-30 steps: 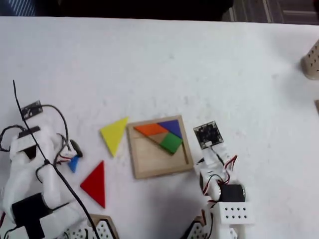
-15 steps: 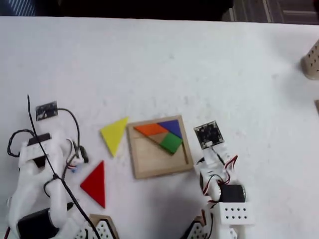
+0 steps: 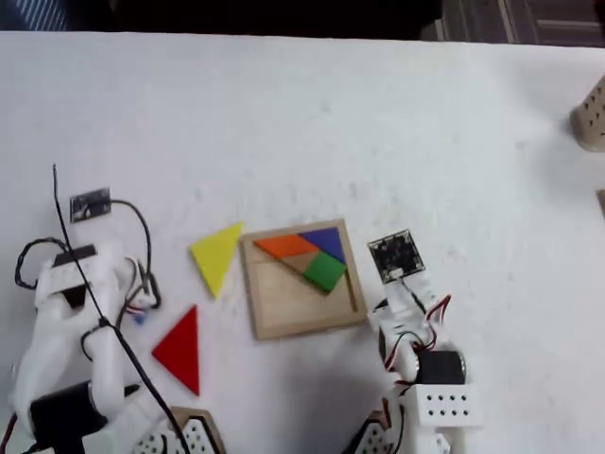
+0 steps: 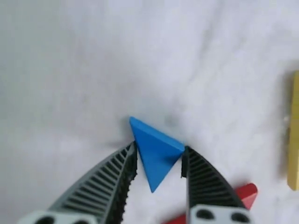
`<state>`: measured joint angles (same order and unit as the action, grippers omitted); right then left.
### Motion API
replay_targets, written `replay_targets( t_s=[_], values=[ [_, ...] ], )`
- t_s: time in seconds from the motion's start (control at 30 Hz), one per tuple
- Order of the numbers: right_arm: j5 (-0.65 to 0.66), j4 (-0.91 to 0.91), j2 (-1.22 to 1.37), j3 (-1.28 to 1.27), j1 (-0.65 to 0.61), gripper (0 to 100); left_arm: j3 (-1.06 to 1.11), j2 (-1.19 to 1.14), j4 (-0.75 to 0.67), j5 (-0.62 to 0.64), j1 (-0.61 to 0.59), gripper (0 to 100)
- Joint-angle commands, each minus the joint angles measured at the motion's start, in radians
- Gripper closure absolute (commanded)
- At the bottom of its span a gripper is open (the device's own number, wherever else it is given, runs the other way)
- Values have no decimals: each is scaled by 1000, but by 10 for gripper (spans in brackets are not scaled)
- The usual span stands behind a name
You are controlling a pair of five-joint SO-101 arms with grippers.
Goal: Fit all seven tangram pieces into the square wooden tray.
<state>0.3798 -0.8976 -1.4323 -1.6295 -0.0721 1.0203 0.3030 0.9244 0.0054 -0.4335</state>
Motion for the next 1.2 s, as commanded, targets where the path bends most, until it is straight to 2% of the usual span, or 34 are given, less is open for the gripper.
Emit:
replay_targets(
  t_s=[0.0, 0.4, 1.17],
  values=[
    [11, -10, -16, 5, 8, 981, -78, -2, -60, 0, 36, 921],
    [11, -10, -16, 3, 12, 981, -51, -2, -160, 0, 38, 921],
    [11, -8, -16, 3, 10, 981, -2, -5, -71, -8, 47, 916]
  ],
)
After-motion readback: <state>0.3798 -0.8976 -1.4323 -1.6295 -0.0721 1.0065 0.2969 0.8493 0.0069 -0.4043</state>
